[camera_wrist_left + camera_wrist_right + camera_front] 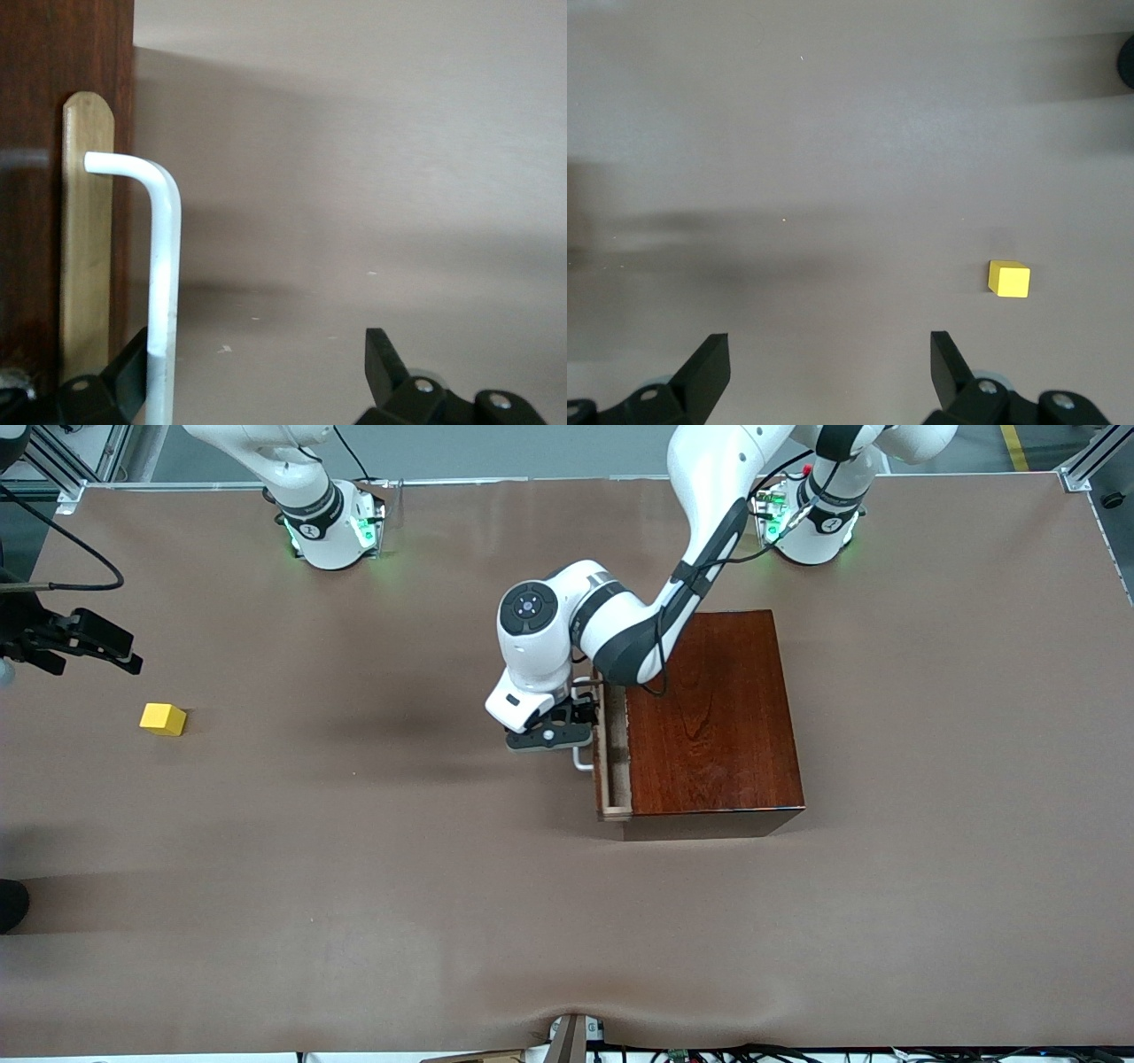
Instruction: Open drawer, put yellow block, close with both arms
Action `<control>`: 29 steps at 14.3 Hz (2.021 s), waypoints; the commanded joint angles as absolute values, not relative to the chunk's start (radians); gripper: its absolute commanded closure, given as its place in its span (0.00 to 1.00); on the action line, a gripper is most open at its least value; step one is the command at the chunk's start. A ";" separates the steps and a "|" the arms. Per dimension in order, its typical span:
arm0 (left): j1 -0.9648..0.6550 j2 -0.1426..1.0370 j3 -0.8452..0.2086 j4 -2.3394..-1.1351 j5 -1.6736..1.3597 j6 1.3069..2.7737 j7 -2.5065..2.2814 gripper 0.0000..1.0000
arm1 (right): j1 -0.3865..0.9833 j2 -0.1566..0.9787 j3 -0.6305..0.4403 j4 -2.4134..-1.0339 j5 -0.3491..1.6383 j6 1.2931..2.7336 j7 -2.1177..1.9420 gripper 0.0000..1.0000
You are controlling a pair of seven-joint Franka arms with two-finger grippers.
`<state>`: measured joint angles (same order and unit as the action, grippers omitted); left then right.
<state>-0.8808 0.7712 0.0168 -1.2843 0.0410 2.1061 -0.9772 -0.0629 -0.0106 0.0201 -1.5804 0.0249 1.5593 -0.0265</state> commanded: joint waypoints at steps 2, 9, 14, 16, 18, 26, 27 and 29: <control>-0.888 0.804 -0.012 -1.256 0.028 2.229 -0.976 0.00 | -0.055 -0.009 0.017 -1.572 0.028 1.555 -0.026 0.00; -0.917 0.847 -0.051 -1.175 0.028 2.436 -0.994 0.00 | -0.057 -0.008 0.015 -1.571 0.025 1.557 -0.026 0.00; -0.899 0.743 -0.019 -1.184 0.032 2.315 -1.066 0.00 | -0.127 -0.003 0.009 -1.569 -0.041 1.615 -0.028 0.00; -0.846 0.654 0.024 -1.195 0.034 2.171 -1.060 0.00 | -0.184 -0.005 0.006 -1.545 -0.103 1.600 -0.032 0.00; -0.738 0.588 0.028 -1.201 0.034 2.094 -1.051 0.00 | -0.254 -0.006 0.005 -1.531 -0.106 1.576 -0.096 0.00; -0.370 0.411 0.020 -1.359 0.029 1.852 -0.663 0.00 | -0.544 0.051 0.008 -1.710 -0.091 1.675 -0.422 0.00; -0.333 0.375 0.020 -1.406 0.029 1.852 -0.600 0.00 | -0.555 0.049 0.008 -1.783 -0.087 1.746 -0.440 0.00; -0.261 0.304 0.020 -1.494 0.031 1.853 -0.467 0.00 | -0.574 0.058 0.008 -1.924 -0.075 1.920 -0.468 0.00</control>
<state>-0.3150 0.4286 0.0317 -1.3456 0.0408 1.8518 -0.5740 -0.5380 0.0766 -0.0149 -1.7803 -0.0873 1.7875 -0.4336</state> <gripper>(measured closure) 0.000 0.000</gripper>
